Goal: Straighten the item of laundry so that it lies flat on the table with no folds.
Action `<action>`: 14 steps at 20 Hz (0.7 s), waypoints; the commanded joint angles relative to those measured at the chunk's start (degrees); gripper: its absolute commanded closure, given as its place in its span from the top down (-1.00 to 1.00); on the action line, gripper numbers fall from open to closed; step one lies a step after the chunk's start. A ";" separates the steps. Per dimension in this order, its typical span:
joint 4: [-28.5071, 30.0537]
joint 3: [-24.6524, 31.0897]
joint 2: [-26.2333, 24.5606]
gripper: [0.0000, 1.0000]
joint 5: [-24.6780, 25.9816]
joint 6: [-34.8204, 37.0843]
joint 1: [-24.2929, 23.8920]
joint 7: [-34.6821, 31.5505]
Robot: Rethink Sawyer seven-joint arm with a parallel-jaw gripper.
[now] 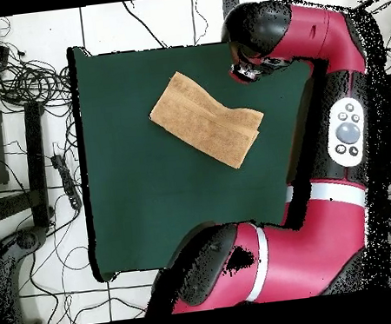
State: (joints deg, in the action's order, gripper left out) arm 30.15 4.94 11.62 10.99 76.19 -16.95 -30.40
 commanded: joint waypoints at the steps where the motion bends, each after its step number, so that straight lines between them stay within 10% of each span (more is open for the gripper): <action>1: 5.07 4.81 -3.53 -1.00 3.33 -1.18 3.33 8.54; 8: 5.65 6.15 -3.60 -1.00 2.66 -3.81 2.94 6.35; 9: 5.95 6.30 -3.49 1.00 2.45 -4.01 3.03 6.10; 14: 5.89 5.95 -3.49 1.00 2.44 -3.44 3.35 4.95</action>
State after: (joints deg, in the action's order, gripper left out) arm 30.15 4.95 11.54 12.35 74.88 -16.50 -30.39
